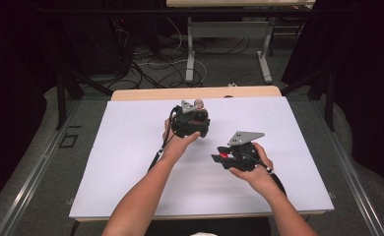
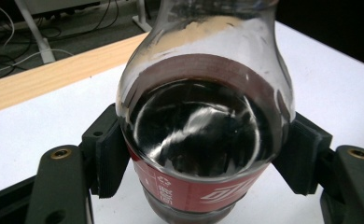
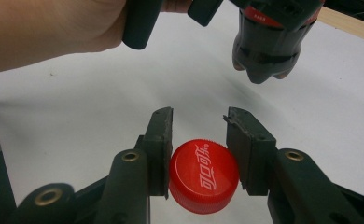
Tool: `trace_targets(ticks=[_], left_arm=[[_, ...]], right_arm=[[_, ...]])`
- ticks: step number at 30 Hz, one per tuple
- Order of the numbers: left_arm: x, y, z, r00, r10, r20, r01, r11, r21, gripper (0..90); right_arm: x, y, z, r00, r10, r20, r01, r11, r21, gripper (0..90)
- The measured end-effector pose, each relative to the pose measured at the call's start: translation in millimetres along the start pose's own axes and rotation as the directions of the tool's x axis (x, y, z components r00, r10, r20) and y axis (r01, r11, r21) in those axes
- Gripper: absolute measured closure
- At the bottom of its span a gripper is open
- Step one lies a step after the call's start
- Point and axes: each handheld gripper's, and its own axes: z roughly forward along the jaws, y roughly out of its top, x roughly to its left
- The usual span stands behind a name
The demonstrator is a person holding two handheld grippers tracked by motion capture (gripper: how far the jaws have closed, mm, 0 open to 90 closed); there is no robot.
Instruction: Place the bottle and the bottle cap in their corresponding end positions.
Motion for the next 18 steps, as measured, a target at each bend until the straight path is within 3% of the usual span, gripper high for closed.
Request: trace_targets(ticks=[2, 10, 13, 18], left_arm=[[-0.7, -4.1, 4.2, 0.9998, -0.018, -0.011, 0.018, 0.9997, -0.018, 29.6], [1.7, -14.1, 10.3, 0.9999, -0.01, -0.012, 0.01, 0.9997, 0.02, 29.6], [0.7, -17.0, 13.7, 0.9997, -0.023, -0.011, 0.024, 0.9996, 0.015, 29.6], [1.0, -22.6, 17.8, 0.9999, -0.005, -0.009, 0.005, 0.9996, 0.03, 29.5]], right_arm=[[0.2, -1.1, 0.5, 1.0, 0.008, -0.001, -0.008, 1.0, 0.002, 61.5], [-0.5, -2.8, 1.8, 0.9999, 0.011, -0.005, -0.01, 1.0, 0.014, 61.4], [0.2, -3.0, 3.3, 1.0, 0.006, -0.002, -0.006, 1.0, 0.006, 61.5], [0.9, -3.6, 4.3, 0.9999, 0.011, -0.008, -0.011, 1.0, 0.016, 61.4]])
